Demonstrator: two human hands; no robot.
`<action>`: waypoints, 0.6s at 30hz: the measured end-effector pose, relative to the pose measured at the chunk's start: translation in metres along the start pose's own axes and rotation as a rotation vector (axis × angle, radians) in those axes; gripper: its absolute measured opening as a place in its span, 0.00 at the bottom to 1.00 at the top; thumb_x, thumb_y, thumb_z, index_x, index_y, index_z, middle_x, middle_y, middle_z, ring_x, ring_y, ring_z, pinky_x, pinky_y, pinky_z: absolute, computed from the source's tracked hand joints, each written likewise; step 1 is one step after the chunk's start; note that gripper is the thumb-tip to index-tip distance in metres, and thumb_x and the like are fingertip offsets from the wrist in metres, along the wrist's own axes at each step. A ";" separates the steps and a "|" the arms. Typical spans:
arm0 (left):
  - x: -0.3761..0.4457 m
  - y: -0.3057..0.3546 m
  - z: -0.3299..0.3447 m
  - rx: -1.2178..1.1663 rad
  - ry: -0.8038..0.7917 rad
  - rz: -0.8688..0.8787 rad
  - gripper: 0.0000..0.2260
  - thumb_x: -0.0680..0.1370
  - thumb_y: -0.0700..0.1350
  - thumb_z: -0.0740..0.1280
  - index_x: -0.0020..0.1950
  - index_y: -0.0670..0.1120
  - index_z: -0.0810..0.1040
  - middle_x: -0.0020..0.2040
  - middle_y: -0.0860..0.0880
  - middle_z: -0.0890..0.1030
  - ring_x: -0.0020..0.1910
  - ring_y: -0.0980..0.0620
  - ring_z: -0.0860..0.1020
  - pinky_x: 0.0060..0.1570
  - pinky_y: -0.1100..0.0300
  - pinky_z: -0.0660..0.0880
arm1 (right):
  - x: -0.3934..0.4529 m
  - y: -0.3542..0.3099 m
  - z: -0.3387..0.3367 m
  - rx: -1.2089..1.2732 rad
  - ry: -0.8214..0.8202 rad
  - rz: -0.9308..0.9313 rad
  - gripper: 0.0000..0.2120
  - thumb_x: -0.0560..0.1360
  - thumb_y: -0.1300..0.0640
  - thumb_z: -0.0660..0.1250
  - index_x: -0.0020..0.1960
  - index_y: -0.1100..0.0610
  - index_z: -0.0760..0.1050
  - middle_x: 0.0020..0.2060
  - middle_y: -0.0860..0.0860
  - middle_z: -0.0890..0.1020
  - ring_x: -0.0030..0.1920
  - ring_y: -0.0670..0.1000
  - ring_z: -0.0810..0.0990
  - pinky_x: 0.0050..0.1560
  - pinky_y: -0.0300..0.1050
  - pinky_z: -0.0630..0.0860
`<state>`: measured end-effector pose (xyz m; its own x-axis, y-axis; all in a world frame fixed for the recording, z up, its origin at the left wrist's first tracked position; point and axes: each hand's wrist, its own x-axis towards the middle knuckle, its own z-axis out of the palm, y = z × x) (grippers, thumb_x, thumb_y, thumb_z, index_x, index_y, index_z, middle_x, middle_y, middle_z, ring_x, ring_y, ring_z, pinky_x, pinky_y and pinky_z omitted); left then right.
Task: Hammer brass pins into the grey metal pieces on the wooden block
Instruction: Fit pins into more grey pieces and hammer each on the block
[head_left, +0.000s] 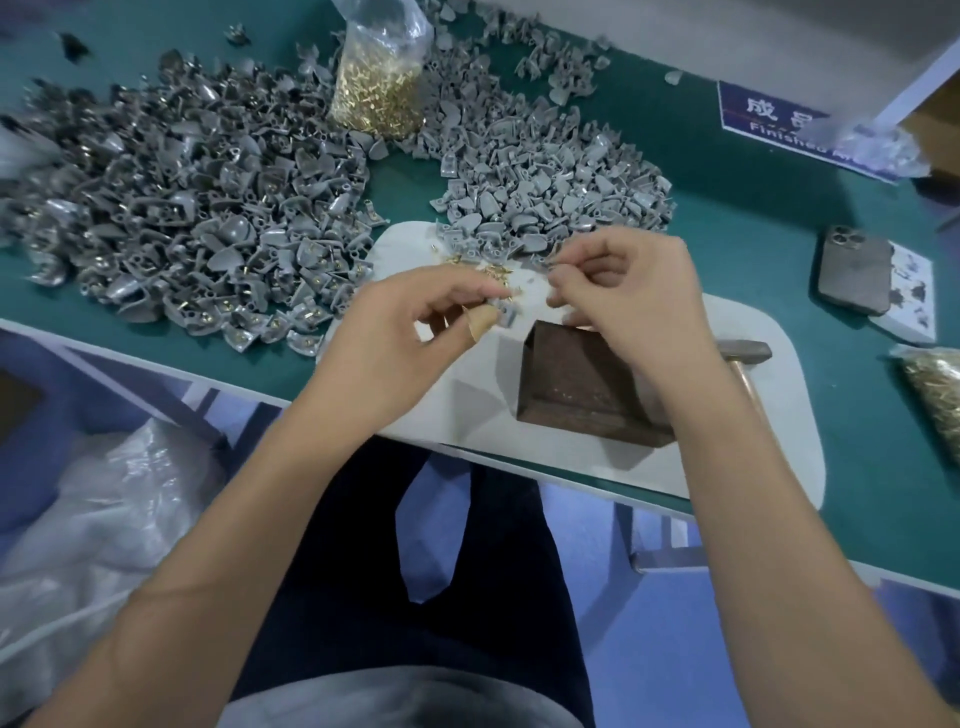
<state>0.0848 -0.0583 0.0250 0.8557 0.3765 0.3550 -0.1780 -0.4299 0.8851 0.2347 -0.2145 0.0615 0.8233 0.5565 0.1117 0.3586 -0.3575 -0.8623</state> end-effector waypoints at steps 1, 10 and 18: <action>-0.003 0.006 0.003 -0.002 -0.015 0.006 0.07 0.79 0.42 0.72 0.56 0.49 0.84 0.49 0.53 0.86 0.48 0.51 0.83 0.48 0.55 0.79 | -0.010 0.000 -0.005 0.110 0.010 -0.012 0.05 0.75 0.63 0.74 0.46 0.54 0.85 0.37 0.52 0.86 0.39 0.50 0.87 0.33 0.46 0.83; 0.007 0.035 0.049 0.258 -0.234 -0.026 0.04 0.77 0.45 0.73 0.49 0.53 0.83 0.42 0.57 0.81 0.41 0.59 0.75 0.41 0.70 0.69 | -0.072 0.021 -0.040 0.163 0.029 -0.032 0.09 0.76 0.65 0.73 0.51 0.53 0.86 0.38 0.46 0.85 0.37 0.45 0.82 0.33 0.43 0.81; 0.015 0.031 0.054 0.430 -0.267 0.058 0.02 0.76 0.51 0.72 0.48 0.55 0.84 0.42 0.57 0.78 0.45 0.56 0.74 0.48 0.51 0.74 | -0.077 0.019 -0.045 -0.180 0.004 -0.110 0.04 0.75 0.61 0.74 0.45 0.52 0.86 0.38 0.45 0.85 0.39 0.43 0.78 0.44 0.35 0.73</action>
<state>0.1182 -0.1101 0.0418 0.9546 0.1436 0.2609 -0.0608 -0.7636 0.6428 0.1982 -0.2976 0.0582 0.7762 0.5970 0.2027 0.5192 -0.4228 -0.7428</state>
